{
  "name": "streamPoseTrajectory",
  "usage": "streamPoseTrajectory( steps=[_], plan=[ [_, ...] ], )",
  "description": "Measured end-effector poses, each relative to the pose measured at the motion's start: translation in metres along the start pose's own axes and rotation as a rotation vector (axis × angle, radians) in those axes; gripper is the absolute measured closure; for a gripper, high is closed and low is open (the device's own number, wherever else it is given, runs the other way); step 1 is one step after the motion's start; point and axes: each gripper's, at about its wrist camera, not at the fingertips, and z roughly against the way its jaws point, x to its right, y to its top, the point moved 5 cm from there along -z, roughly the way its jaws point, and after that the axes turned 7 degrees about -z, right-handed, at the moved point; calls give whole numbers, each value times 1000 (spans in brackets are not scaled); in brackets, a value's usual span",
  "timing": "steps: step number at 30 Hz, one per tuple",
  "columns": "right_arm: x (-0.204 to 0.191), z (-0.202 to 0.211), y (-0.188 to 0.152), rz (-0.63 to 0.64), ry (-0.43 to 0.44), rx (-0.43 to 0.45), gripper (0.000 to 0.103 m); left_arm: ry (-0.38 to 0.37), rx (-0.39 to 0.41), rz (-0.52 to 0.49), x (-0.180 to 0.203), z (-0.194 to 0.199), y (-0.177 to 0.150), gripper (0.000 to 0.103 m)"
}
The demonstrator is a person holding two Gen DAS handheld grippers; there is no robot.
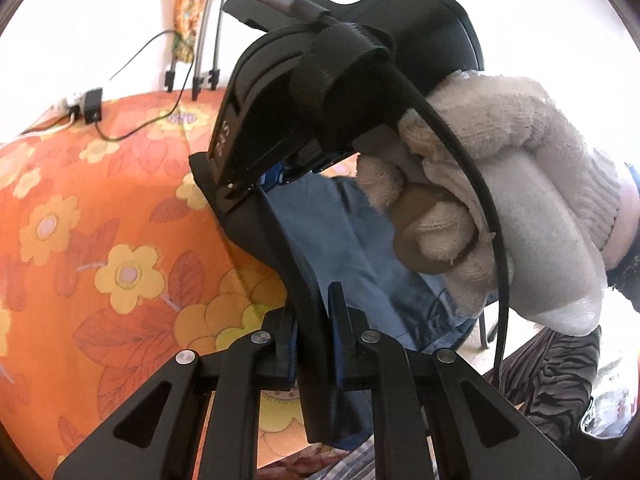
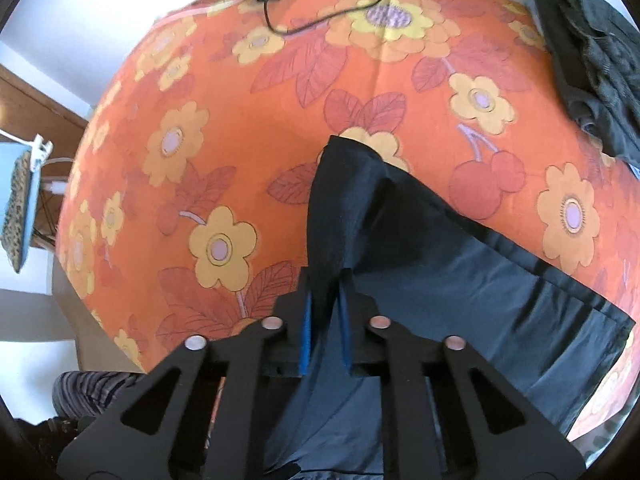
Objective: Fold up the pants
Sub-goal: 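Lift the folded black trousers with both tools off the bed cover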
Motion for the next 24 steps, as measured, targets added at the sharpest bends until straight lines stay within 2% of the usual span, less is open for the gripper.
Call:
streamPoseTrajectory(
  steps=[4, 10, 17, 24],
  plan=[
    [10, 31, -4, -14, 47, 66, 97, -21, 32, -24, 20, 7, 14, 92],
    [44, 89, -13, -67, 102, 167, 98, -79, 56, -96, 70, 7, 41, 92],
    [123, 140, -34, -190, 140, 266, 98, -140, 44, -193, 123, -19, 62, 92],
    [212, 141, -64, -334, 157, 303, 99, -199, -17, -248, 156, -72, 67, 92]
  ],
)
